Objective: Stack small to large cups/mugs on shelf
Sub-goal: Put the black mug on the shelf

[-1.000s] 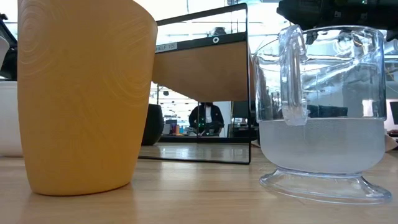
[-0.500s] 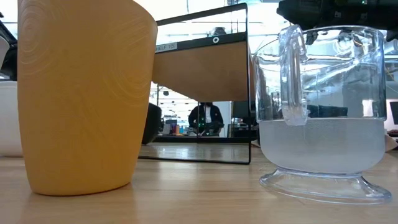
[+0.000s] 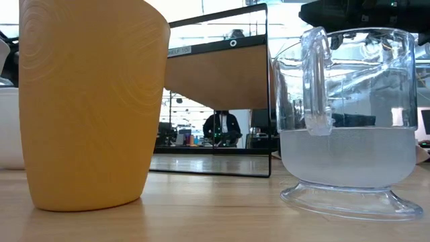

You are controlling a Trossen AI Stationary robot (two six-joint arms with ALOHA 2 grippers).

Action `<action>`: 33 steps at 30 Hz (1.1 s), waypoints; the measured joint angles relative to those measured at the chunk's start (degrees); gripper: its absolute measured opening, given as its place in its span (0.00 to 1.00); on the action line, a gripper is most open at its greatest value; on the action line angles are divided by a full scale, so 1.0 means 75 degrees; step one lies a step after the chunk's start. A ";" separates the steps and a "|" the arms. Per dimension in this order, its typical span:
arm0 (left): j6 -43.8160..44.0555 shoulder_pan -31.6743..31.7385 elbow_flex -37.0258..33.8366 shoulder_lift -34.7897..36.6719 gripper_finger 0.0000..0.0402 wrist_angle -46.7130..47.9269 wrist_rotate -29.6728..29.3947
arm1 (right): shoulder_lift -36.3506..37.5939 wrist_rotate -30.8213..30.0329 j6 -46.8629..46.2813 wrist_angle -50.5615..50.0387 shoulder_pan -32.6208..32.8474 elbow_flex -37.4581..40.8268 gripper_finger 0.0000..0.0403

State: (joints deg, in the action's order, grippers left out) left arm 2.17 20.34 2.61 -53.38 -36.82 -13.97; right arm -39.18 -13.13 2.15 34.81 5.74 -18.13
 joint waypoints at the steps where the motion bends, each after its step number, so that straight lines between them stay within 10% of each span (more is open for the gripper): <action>1: 0.0023 0.0009 0.0003 0.0021 0.06 0.0073 -0.0019 | 0.0000 0.0000 0.0000 0.0000 0.0000 0.0000 0.21; 21: -0.0054 0.0000 0.0362 0.0271 0.06 -0.0172 0.0706 | 0.0003 -0.0001 0.0006 0.0009 0.0000 0.0000 0.21; 33: -0.0795 -0.0552 0.3055 0.0974 0.06 0.3289 0.1075 | 0.0003 -0.0003 0.0024 0.0007 0.0000 0.0000 0.21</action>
State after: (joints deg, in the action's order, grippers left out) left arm -3.80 16.20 25.53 -46.08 -12.14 -5.91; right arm -39.16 -13.15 2.33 34.86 5.74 -18.13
